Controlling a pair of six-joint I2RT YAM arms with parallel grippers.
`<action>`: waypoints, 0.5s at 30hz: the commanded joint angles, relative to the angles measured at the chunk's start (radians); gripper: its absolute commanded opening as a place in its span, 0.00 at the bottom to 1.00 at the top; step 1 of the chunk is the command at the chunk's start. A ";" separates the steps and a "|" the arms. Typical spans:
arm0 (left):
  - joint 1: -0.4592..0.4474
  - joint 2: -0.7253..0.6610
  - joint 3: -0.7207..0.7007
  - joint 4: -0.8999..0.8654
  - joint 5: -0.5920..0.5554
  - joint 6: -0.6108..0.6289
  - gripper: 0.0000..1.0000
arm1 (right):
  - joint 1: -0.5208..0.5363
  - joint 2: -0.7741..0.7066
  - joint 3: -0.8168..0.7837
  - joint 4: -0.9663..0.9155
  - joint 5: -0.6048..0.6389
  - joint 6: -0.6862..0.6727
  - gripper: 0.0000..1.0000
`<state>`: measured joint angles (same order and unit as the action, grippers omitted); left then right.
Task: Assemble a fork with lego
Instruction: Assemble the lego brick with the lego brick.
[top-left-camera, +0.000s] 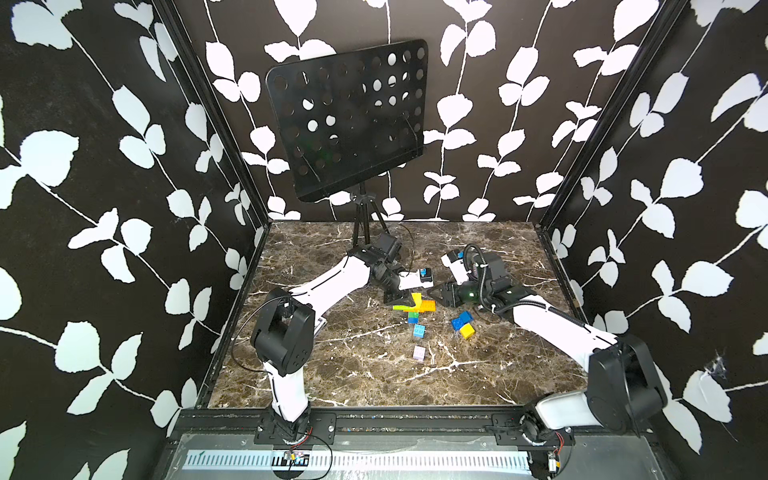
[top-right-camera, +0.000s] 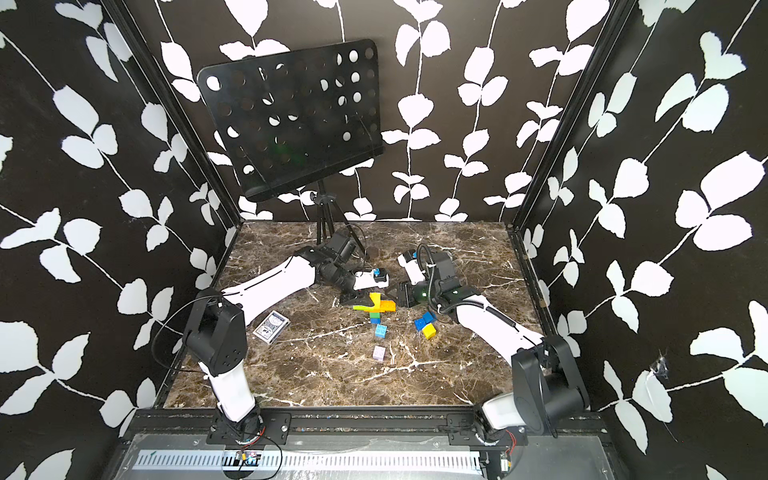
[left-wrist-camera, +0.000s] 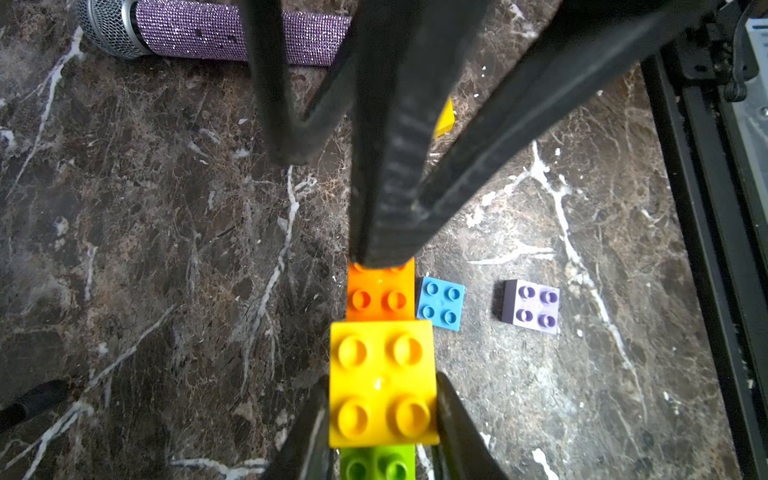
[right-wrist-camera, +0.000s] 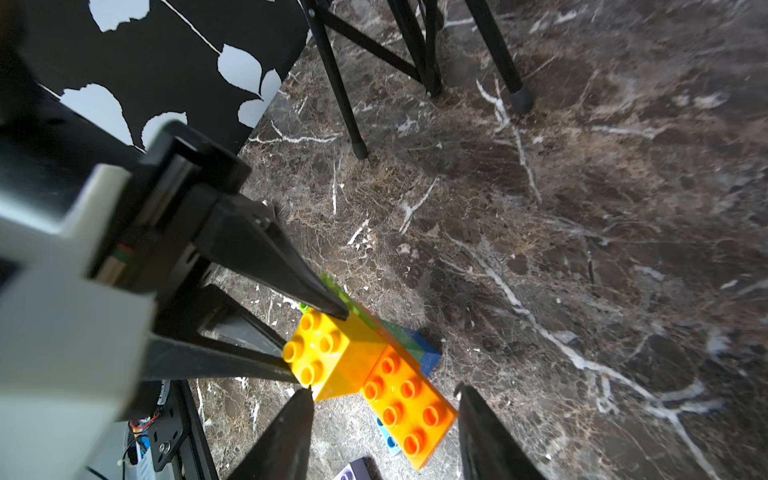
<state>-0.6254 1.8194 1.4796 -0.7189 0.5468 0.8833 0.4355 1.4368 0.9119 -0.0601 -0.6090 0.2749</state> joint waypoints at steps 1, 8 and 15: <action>0.007 -0.008 -0.024 -0.007 0.024 -0.008 0.24 | 0.015 0.017 0.031 0.062 -0.026 0.003 0.54; 0.011 -0.011 -0.041 0.002 0.035 -0.018 0.24 | 0.033 0.059 0.066 0.066 -0.018 0.004 0.55; 0.013 -0.012 -0.060 0.021 0.033 -0.035 0.23 | 0.048 0.093 0.103 0.022 -0.010 -0.023 0.55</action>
<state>-0.6155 1.8194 1.4521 -0.6838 0.5854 0.8612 0.4686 1.5101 0.9817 -0.0372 -0.6178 0.2798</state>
